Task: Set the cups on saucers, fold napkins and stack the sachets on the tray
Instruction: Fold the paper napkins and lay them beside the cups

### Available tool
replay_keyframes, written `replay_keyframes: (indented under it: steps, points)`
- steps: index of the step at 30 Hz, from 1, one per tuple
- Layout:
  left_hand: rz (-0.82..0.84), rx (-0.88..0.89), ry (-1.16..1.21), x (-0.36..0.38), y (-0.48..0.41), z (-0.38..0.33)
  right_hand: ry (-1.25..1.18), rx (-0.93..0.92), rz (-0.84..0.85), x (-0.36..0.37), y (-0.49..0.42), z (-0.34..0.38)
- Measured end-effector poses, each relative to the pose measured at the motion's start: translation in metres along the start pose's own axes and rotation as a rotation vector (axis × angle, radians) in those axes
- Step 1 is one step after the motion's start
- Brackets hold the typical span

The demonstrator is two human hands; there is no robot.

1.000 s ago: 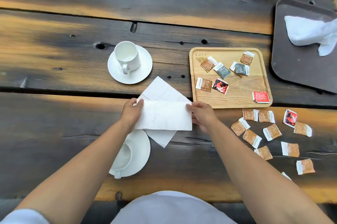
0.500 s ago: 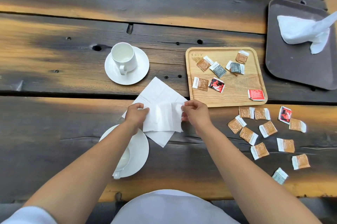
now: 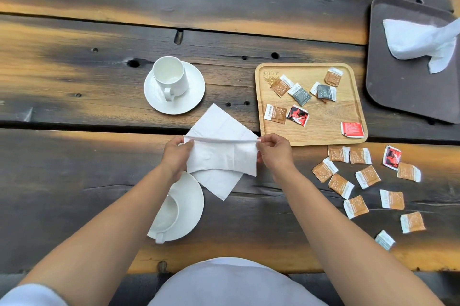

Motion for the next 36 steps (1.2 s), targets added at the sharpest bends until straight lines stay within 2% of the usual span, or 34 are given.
replay_keyframes:
  steps: [4, 9, 17, 21, 24, 29, 36]
  points:
    - [0.011, 0.087, -0.07, -0.008, -0.003, -0.005, 0.031, 0.021, -0.012, -0.003, -0.006, -0.006]
    - [0.015, 0.035, -0.12, -0.007, -0.004, -0.009, 0.048, 0.076, 0.082, -0.001, -0.007, -0.013]
    - [-0.046, 0.082, -0.185, 0.002, -0.001, -0.015, 0.165, 0.025, 0.136, 0.007, -0.007, -0.018]
    - [-0.146, 0.099, -0.275, 0.0, -0.004, -0.017, 0.418, -0.038, 0.148, 0.011, -0.011, -0.021]
    - [-0.209, 0.052, -0.317, -0.005, -0.008, -0.014, 0.559, -0.077, 0.097, 0.019, -0.011, -0.026]
    - [-0.075, -0.015, -0.347, -0.006, -0.009, -0.01, 0.553, -0.072, -0.009, 0.03, -0.009, -0.03]
    - [-0.062, -0.003, -0.405, -0.004, -0.009, -0.014, 0.587, -0.037, -0.007, 0.033, -0.014, -0.034]
Point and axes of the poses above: each hand's wrist, its own y-axis away from the middle knuckle, its own x-axis out of the palm, z = x × y, the point moved 1 cm from there along -y, towards the middle knuckle, and after that the axes turned 1 degree about y, right-handed, at the moved point
